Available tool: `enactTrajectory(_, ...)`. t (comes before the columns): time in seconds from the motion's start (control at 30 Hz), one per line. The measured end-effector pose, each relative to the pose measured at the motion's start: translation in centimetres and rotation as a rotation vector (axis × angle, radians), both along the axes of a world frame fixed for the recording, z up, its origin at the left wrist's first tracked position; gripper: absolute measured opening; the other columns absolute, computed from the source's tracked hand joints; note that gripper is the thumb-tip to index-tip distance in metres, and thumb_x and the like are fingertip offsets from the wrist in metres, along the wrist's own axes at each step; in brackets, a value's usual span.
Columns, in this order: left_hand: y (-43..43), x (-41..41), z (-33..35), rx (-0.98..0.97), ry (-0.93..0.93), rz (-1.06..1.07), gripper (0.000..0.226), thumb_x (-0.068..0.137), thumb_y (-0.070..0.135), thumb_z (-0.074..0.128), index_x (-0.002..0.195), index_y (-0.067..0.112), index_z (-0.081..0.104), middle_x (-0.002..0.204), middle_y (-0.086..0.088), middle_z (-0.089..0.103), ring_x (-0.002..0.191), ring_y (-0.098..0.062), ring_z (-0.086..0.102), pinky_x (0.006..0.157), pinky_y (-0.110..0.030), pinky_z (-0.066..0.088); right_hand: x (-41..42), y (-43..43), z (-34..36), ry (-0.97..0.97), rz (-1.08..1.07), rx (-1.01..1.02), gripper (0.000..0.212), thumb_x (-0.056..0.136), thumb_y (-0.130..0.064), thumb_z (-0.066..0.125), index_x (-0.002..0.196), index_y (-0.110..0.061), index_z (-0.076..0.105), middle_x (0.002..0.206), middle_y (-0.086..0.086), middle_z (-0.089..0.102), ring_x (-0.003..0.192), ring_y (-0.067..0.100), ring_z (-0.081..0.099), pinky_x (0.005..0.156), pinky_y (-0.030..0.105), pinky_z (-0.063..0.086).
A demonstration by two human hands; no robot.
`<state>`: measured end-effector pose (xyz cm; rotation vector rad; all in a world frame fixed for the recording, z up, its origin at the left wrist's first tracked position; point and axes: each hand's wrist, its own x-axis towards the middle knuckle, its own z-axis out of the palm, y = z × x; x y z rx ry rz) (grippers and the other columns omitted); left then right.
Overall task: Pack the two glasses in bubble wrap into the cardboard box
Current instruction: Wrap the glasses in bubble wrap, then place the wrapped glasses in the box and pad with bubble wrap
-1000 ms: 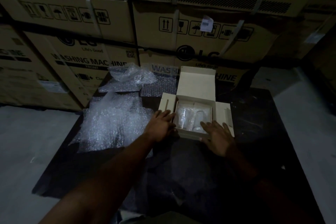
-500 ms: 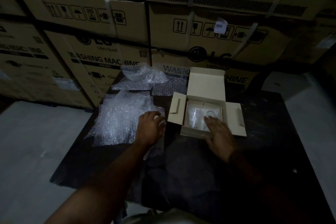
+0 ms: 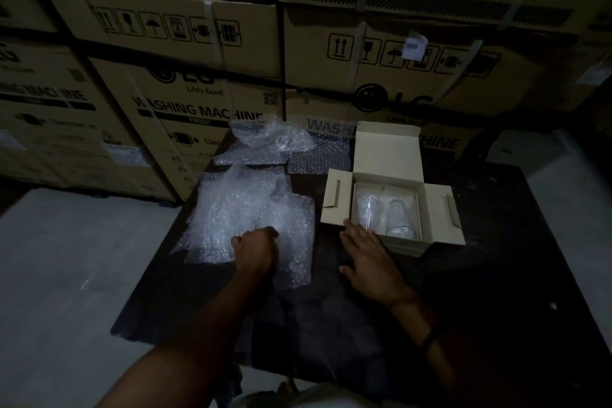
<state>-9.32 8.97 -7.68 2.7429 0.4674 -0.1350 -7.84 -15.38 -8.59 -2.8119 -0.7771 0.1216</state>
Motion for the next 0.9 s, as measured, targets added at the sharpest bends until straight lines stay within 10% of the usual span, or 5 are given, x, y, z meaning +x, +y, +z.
enactTrajectory(0.2, 1.0, 1.6, 1.4, -0.483, 0.029, 0.238, 0.042, 0.085, 0.009, 0.052, 0.126, 0.017, 0.061, 0.125, -0.010, 0.062, 0.115, -0.029, 0.055, 0.107, -0.038, 0.035, 0.3, 0.0, 0.4, 0.075, -0.015, 0.073, 0.068, 0.090, -0.040, 0.059, 0.147, -0.017, 0.032, 0.160, 0.000, 0.002, 0.148, 0.018, 0.005, 0.116, 0.029, -0.003)
enactTrajectory(0.37, 1.8, 2.2, 2.4, -0.668, 0.020, 0.266, 0.023, 0.081, -0.002, 0.055, 0.095, 0.009, 0.070, 0.103, -0.017, 0.069, 0.087, -0.028, 0.062, 0.070, -0.027, 0.048, 0.5, 0.1, 0.6, 0.131, -0.044, 0.105, 0.065, 0.089, -0.040, 0.061, 0.146, -0.019, 0.036, 0.160, -0.001, 0.001, 0.148, 0.016, 0.004, 0.115, 0.027, -0.004)
enactTrajectory(0.6, 2.2, 2.2, 1.9, -0.781, 0.190, 0.253, 0.017, 0.086, 0.003, 0.066, 0.101, -0.003, 0.065, 0.099, -0.020, 0.065, 0.085, -0.034, 0.065, 0.062, -0.023, 0.049, 0.6, 0.1, 0.6, 0.192, -0.074, 0.132, 0.059, 0.088, -0.038, 0.064, 0.141, -0.019, 0.045, 0.160, -0.001, 0.005, 0.147, 0.016, 0.006, 0.116, 0.028, -0.002)
enactTrajectory(0.8, 2.1, 2.4, 5.9, -1.537, 0.117, 0.416, 0.022, 0.093, -0.005, 0.039, 0.082, 0.008, 0.053, 0.071, -0.008, 0.048, 0.049, -0.013, 0.047, 0.044, -0.020, 0.043, -0.2, 1.2, 2.8, 0.235, -0.225, 0.368, 0.058, 0.085, -0.039, 0.068, 0.137, -0.020, 0.051, 0.155, -0.004, 0.027, 0.140, 0.015, 0.030, 0.113, 0.025, 0.023)
enactTrajectory(0.9, 0.9, 2.9, 8.3, -1.663, 0.026, 0.399, 0.027, 0.092, -0.014, 0.037, 0.104, 0.006, 0.052, 0.083, -0.012, 0.055, 0.071, -0.019, 0.059, 0.059, -0.024, 0.057, -1.9, 3.2, 4.9, 0.148, -0.233, 0.477, 0.074, 0.075, -0.057, 0.070, 0.137, -0.023, 0.049, 0.147, -0.006, 0.040, 0.132, 0.011, 0.041, 0.107, 0.020, 0.032)
